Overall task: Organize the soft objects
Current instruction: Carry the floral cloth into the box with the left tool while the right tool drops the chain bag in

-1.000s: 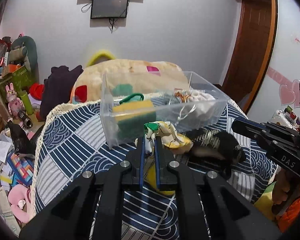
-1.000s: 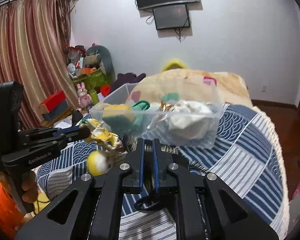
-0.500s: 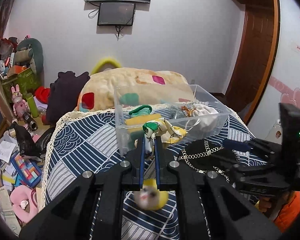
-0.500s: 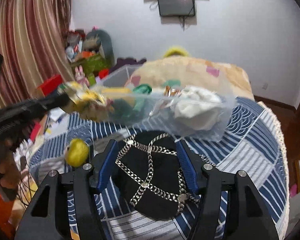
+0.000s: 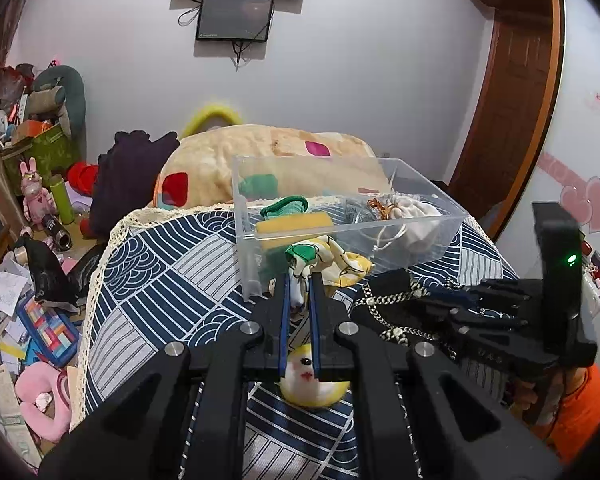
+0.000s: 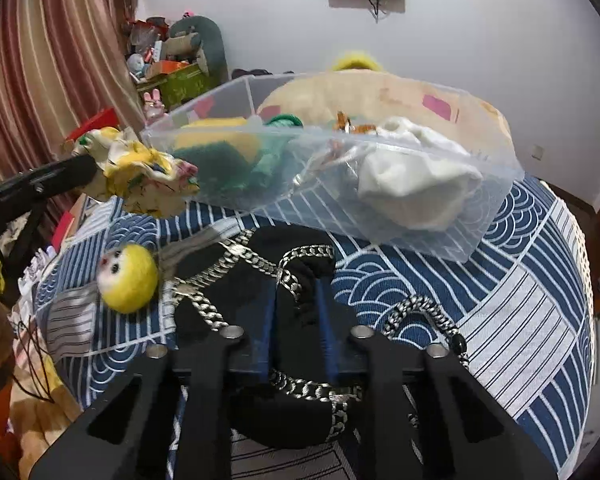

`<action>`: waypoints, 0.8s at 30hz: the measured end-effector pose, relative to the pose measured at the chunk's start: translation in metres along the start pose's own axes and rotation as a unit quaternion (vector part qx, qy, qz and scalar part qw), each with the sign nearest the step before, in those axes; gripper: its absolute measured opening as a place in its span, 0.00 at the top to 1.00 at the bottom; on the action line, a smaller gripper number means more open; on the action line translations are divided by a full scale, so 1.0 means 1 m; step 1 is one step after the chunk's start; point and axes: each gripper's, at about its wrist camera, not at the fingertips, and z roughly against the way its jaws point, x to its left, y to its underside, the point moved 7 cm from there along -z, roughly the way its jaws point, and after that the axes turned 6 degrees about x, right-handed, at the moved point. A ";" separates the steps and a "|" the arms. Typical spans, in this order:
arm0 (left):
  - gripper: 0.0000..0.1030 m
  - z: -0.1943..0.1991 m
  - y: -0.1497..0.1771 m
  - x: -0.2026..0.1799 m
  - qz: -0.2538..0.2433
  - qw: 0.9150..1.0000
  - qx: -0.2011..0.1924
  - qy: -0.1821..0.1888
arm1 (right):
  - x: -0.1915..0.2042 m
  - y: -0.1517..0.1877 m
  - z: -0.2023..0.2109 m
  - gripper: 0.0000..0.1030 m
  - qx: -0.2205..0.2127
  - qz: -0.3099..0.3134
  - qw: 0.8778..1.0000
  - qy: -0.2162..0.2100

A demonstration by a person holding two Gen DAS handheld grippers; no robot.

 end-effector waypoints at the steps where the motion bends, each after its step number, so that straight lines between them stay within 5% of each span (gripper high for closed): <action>1: 0.92 0.001 -0.001 -0.001 -0.002 1.000 -0.001 -0.001 | 0.000 -0.002 0.005 0.85 -0.009 -0.001 1.000 -0.001; 13: 0.92 0.020 -0.032 0.003 0.016 0.999 -0.037 -0.002 | -0.002 -0.040 0.075 0.86 -0.124 -0.011 0.992 -0.010; 24: 0.92 0.019 -0.065 -0.003 -0.003 0.997 -0.071 -0.019 | -0.009 -0.083 0.090 0.86 -0.174 -0.026 0.984 0.013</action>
